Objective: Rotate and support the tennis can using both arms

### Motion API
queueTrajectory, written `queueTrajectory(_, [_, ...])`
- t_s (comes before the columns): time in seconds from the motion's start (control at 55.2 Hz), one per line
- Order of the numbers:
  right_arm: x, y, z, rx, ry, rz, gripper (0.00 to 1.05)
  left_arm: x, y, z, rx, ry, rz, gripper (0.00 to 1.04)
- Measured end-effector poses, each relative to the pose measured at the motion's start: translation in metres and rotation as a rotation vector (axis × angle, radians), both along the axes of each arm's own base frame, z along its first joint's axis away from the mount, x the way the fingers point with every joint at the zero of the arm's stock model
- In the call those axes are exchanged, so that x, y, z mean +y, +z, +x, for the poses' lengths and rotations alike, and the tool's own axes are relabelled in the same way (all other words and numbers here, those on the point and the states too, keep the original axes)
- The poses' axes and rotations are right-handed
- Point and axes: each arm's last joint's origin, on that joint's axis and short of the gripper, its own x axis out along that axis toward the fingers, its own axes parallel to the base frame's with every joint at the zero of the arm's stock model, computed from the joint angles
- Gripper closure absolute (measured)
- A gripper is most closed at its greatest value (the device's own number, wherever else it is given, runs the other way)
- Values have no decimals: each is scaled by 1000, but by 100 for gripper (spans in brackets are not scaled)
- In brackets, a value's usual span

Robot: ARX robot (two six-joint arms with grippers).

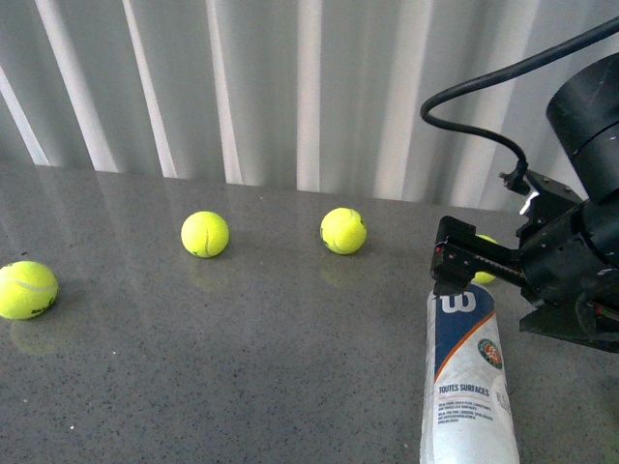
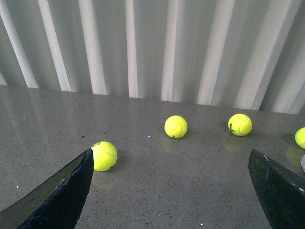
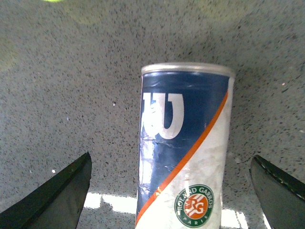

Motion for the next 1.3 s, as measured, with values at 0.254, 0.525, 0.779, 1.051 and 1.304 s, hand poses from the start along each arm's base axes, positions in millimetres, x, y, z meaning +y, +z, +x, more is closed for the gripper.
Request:
queueTrajectory(0.254, [13, -20, 3, 56, 30, 8, 7, 0, 0, 0, 0, 0, 0, 7])
queueTrajectory(0.525, [8, -50, -3, 100, 14, -26, 7, 0, 0, 0, 0, 0, 0, 7])
queueTrajectory(0.779, [5, -55, -5, 99, 11, -47, 28, 0, 0, 0, 0, 0, 0, 7])
queueTrajectory(1.051, [6, -51, -5, 78, 26, -71, 58, 0, 0, 0, 0, 0, 0, 7])
queueTrajectory(1.304, [10, -45, -4, 38, 50, -116, 83, 0, 0, 0, 0, 0, 0, 7])
